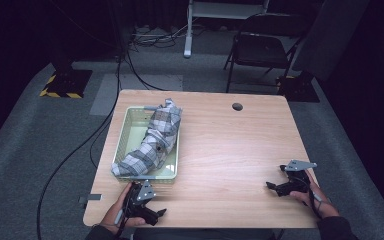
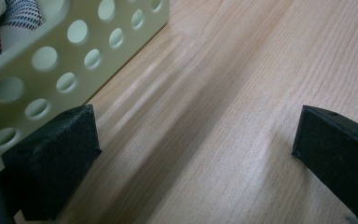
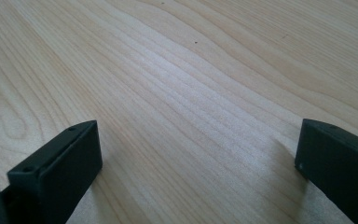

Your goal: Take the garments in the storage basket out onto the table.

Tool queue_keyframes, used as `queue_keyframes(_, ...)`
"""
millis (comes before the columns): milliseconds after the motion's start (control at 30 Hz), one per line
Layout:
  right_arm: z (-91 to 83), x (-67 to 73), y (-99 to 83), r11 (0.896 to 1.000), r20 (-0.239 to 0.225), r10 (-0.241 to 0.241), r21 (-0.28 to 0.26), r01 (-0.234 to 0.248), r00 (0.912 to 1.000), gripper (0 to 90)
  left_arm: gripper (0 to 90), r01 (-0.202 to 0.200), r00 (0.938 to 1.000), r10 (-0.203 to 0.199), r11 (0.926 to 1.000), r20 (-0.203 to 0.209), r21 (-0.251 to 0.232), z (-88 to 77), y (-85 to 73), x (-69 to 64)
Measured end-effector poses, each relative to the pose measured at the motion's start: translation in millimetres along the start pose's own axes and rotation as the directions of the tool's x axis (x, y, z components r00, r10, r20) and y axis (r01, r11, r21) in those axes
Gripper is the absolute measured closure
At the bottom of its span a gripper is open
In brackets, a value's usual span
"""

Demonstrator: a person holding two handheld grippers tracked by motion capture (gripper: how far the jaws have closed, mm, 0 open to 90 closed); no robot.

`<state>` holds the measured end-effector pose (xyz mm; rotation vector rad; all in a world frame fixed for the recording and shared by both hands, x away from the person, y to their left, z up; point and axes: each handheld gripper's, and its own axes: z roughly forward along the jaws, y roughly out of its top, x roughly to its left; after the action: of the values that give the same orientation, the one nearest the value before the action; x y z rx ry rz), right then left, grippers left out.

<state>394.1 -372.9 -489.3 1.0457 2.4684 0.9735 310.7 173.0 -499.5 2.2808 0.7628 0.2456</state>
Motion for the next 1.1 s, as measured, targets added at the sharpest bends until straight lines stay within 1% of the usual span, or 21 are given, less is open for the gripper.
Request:
queue_keyframes(333,0.0,0.0,0.0,1.0,0.0,-0.001,0.0,0.001,1.0,0.4,0.0,-0.003,1.0,0.003,1.0,0.002,0.001,-0.3,-0.3,0.4)
queue_keyframes(667,-0.1,0.0,0.0,1.0,-0.001,-0.001,0.001,0.001,1.0,0.5,0.0,0.002,1.0,-0.002,1.0,-0.004,0.005,-0.7,-0.1,-0.3)
queue_keyframes(800,0.0,0.0,0.0,1.0,0.0,-0.001,0.0,0.001,1.0,0.5,0.1,0.005,1.0,-0.005,0.999,-0.008,0.045,-3.3,1.8,-2.1)
queue_keyframes(867,-0.1,0.0,0.0,1.0,0.0,-0.001,0.0,0.001,1.0,0.4,0.1,0.018,0.9997,-0.017,0.9984,-0.018,0.053,-3.7,2.4,-3.4)
queue_keyframes(933,-0.1,0.0,0.0,1.0,0.0,-0.001,0.0,0.001,1.0,0.5,0.3,0.021,0.9995,-0.019,0.9965,-0.025,0.081,-5.1,4.0,-4.3)
queue_keyframes(1000,-0.1,0.0,0.0,1.0,0.0,-0.001,0.0,0.001,1.0,0.4,0.3,0.026,0.9993,-0.023,0.9958,-0.03,0.088,-5.6,4.3,-4.9)
queue_keyframes(1033,-0.1,0.0,0.0,1.0,0.0,0.0,0.0,0.0,1.0,0.4,0.3,0.033,0.9989,-0.03,0.9949,-0.036,0.095,-5.9,4.8,-5.5)
queue_keyframes(1100,-0.1,0.0,-0.1,1.0,0.0,-0.001,0.0,0.001,1.0,0.5,0.3,0.034,0.9982,-0.028,0.9931,-0.052,0.112,-7.1,6.1,-6.7)
